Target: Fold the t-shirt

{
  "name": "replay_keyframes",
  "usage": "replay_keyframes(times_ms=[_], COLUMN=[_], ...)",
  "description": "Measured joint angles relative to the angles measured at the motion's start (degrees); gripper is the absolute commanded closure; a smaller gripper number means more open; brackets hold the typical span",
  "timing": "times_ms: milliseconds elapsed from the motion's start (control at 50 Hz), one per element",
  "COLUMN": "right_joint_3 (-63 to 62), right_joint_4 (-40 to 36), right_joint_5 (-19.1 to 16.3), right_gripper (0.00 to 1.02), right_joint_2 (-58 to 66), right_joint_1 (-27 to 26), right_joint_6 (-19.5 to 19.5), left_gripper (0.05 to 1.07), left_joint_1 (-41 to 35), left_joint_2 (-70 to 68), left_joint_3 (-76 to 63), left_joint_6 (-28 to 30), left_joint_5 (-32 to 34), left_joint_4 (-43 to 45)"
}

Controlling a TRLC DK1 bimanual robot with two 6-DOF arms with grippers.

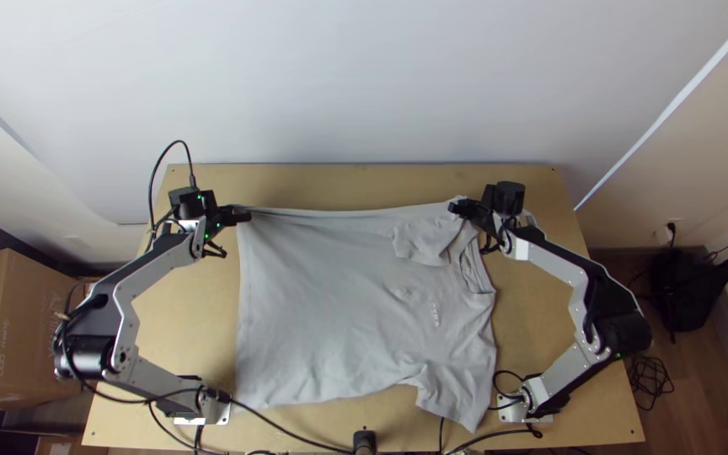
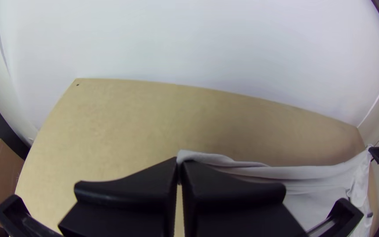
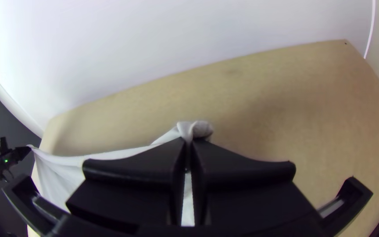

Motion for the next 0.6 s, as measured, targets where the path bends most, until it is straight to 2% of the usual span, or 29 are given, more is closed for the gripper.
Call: replay_keyframes(times_ms=[600], right_joint_3=[27.9], right_joint_4=[-14.0], right_joint_5=[-0.4], right_gripper=[1.0], right_joint_2=[20.2], right_joint_1=[-1.4], right_joint_6=[0.3], left_gripper=[1.05], left_joint_1=[0.5], left_joint_2=[16.6], left_joint_3=[22.6], left_joint_6=[-0.3], left_joint_5=[0.4], left_joint_4=[-6.4])
